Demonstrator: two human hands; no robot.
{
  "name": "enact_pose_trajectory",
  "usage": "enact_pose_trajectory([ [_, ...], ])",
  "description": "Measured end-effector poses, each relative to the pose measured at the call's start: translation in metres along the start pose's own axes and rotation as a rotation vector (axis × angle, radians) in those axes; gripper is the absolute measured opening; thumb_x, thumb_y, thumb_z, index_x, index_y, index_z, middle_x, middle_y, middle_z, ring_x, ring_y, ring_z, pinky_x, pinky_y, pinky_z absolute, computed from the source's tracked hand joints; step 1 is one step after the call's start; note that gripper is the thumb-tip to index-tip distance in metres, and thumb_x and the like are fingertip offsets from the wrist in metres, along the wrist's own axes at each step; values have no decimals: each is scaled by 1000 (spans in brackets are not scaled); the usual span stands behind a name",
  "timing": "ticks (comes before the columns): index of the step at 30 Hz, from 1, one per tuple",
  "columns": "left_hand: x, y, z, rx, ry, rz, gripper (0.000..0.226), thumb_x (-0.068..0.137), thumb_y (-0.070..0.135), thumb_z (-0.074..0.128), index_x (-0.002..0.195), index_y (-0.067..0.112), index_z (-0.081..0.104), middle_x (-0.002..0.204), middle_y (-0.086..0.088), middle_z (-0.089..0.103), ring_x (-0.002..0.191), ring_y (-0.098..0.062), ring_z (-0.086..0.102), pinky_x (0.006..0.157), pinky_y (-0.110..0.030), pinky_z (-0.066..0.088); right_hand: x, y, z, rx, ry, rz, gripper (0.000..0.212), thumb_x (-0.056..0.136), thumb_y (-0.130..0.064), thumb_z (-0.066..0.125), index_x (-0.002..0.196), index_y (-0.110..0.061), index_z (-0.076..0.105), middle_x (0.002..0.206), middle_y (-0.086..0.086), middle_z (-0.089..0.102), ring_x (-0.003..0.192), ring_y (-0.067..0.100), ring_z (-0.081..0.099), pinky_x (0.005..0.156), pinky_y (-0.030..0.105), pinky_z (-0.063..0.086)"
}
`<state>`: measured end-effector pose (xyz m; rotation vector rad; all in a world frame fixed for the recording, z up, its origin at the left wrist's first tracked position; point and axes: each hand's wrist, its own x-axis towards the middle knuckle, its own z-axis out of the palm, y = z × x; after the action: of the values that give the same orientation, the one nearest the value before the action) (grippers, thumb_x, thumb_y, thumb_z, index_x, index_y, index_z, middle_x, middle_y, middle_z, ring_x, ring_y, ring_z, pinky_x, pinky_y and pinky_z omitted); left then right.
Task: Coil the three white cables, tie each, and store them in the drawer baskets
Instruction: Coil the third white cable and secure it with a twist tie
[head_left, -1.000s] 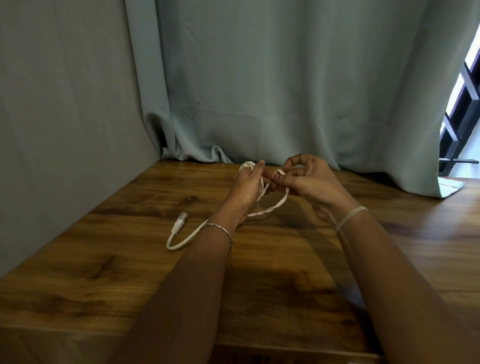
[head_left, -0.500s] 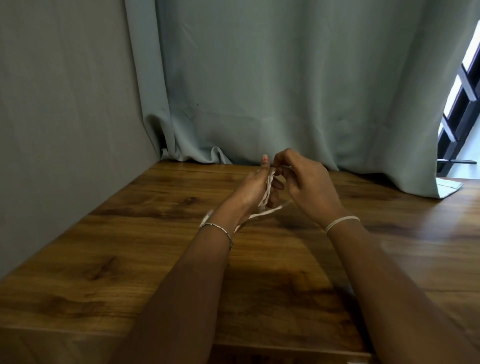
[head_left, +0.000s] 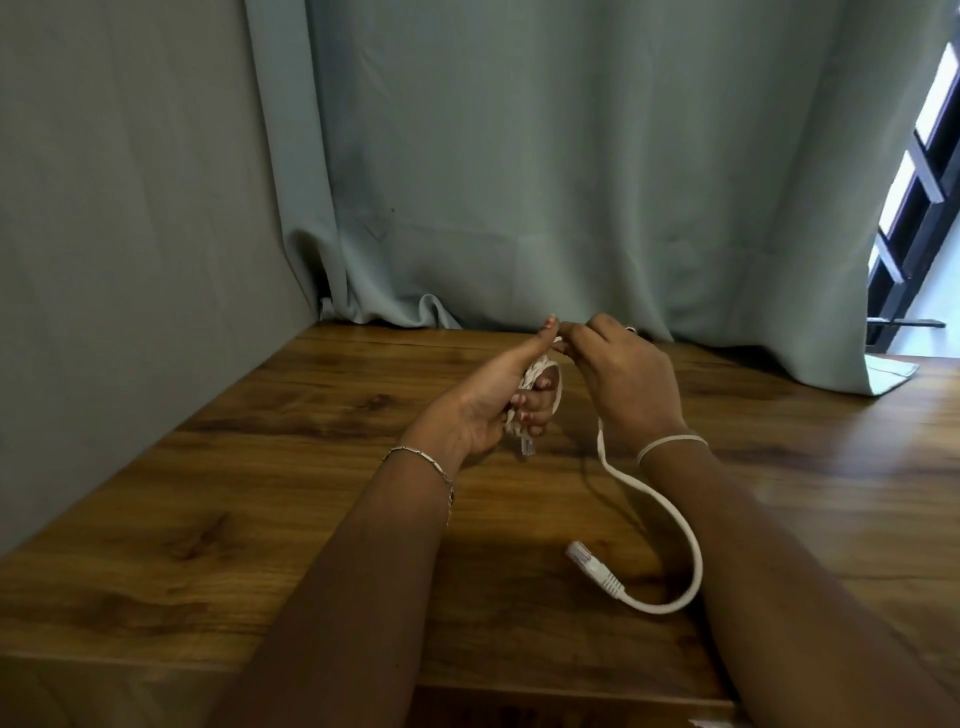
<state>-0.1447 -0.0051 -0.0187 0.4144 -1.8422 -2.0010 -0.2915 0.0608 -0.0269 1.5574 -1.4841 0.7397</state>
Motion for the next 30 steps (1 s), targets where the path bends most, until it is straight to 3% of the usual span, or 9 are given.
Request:
enact_pose_trajectory([
  [3, -1, -1, -1, -92, 7, 23, 57, 93, 58, 47, 53, 18, 39, 37, 6, 29, 36, -10, 29, 45, -24, 31, 0, -5, 4, 15, -99, 40, 30, 87, -8, 61, 117, -14, 61, 95, 5, 60, 68, 20, 59, 49, 28, 43],
  [8, 5, -4, 1, -336, 50, 111, 57, 99, 42, 41, 47, 20, 41, 33, 6, 27, 30, -8, 27, 39, -22, 26, 4, -13, 4, 77, -253, 91, 54, 94, -20, 55, 145, -27, 38, 115, 2, 62, 87, 23, 66, 64, 30, 48],
  [12, 9, -8, 0, -481, 166, 170, 58, 98, 40, 42, 44, 20, 41, 32, 5, 28, 29, -9, 28, 38, -21, 27, 5, -21, 7, 70, -466, 191, 85, 93, -20, 55, 153, -37, -4, 94, 5, 67, 70, 19, 59, 60, 31, 42],
  [16, 11, -11, 0, -628, 237, 214, 60, 98, 41, 42, 42, 19, 40, 32, 4, 29, 30, -9, 28, 39, -21, 30, 5, -25, 12, 29, -456, 222, 91, 92, -17, 56, 152, -35, -10, 83, 5, 63, 64, 19, 54, 56, 31, 37],
  [19, 12, -9, 1, -714, 309, 234, 63, 98, 42, 40, 39, 20, 38, 31, 4, 26, 28, -9, 27, 38, -19, 31, 3, -18, 21, 128, -469, 253, 79, 96, -20, 50, 153, -36, -2, 82, 0, 55, 73, 21, 60, 60, 33, 42],
  [21, 13, -9, -1, -739, 380, 250, 65, 99, 42, 40, 37, 20, 37, 30, 4, 25, 27, -9, 25, 36, -17, 30, 1, -17, 25, 570, -544, 382, 63, 96, -13, 52, 151, -28, 25, 85, -3, 60, 74, 15, 59, 66, 33, 46],
  [23, 13, -8, -5, -769, 449, 263, 65, 98, 42, 41, 36, 21, 37, 31, 5, 25, 28, -9, 24, 36, -17, 28, 0, -16, 24, 1150, -633, 656, 42, 93, 0, 55, 132, -15, 50, 73, -2, 64, 58, 11, 56, 54, 28, 47],
  [25, 12, -7, -10, -787, 521, 247, 63, 97, 41, 43, 38, 21, 36, 32, 5, 24, 30, -9, 24, 38, -20, 27, -1, -10, 21, 1471, -667, 859, 35, 91, 3, 59, 122, -11, 55, 64, 2, 63, 44, 10, 48, 40, 21, 40],
  [30, 8, -6, -18, -754, 487, 144, 62, 98, 39, 43, 40, 20, 36, 33, 5, 24, 30, -9, 23, 38, -17, 28, -6, 14, 21, 1480, -465, 1030, 29, 91, -2, 59, 120, -2, 61, 70, 5, 64, 38, 4, 43, 36, 14, 37],
])
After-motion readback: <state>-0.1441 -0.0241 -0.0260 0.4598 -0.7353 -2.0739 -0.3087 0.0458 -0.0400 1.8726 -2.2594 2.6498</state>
